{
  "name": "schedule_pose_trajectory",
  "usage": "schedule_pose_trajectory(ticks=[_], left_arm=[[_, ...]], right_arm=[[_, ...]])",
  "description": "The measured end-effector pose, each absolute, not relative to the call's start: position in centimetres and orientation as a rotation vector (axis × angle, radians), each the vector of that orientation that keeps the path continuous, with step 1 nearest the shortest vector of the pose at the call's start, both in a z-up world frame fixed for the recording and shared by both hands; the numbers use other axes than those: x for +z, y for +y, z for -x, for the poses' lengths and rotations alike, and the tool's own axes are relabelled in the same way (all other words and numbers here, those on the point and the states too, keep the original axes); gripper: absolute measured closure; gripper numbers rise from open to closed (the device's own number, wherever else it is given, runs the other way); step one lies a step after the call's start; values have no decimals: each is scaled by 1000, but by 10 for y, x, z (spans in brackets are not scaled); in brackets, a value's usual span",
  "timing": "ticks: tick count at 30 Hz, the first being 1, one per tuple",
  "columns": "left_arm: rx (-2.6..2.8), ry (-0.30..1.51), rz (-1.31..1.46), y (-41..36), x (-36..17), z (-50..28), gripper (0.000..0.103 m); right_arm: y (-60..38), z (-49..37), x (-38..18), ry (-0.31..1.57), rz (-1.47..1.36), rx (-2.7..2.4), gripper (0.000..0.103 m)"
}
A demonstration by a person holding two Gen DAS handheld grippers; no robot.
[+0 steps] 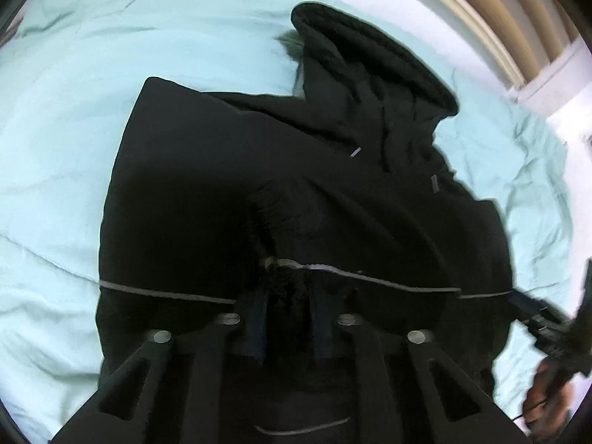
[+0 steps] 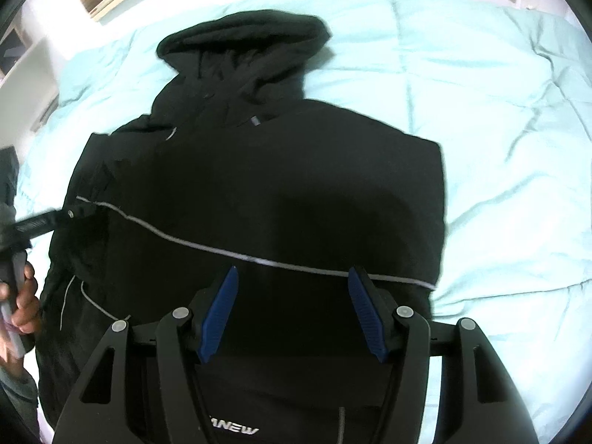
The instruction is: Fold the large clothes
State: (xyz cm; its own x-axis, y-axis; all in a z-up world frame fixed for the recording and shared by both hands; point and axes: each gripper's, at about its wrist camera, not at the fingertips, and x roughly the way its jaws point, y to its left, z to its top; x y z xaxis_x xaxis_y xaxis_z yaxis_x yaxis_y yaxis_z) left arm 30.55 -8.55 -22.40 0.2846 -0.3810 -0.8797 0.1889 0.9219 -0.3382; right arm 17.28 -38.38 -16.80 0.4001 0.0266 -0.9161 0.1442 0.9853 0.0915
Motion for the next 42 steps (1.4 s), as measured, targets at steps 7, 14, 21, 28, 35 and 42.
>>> schedule_pose_trajectory(ticks=[7,14,21,28,35,42], left_arm=[[-368,1046,310,-27,-165,-299,86],[-276,1255,289,-8,-251,-318,84],[-263,1236,361,0,-248,-312,81],[-186,988,177,-18,-141,-285,77],[-427,1099,91,-108,-176,-306,76],[-376,1284,94,-123,-268,-315,77]], right_arm=[[-405,-175,-166,1142,-178,-125,39],[-390,-199,-212,1234,-96,-165,39],[-413,-207,-240,1282,-182,-177,27],[-409,-205,-178,1188,-172,-121,27],[-364,-235,-185,1162,-90,-39,27],[-351,-241,-247,1266,-11,-85,27]])
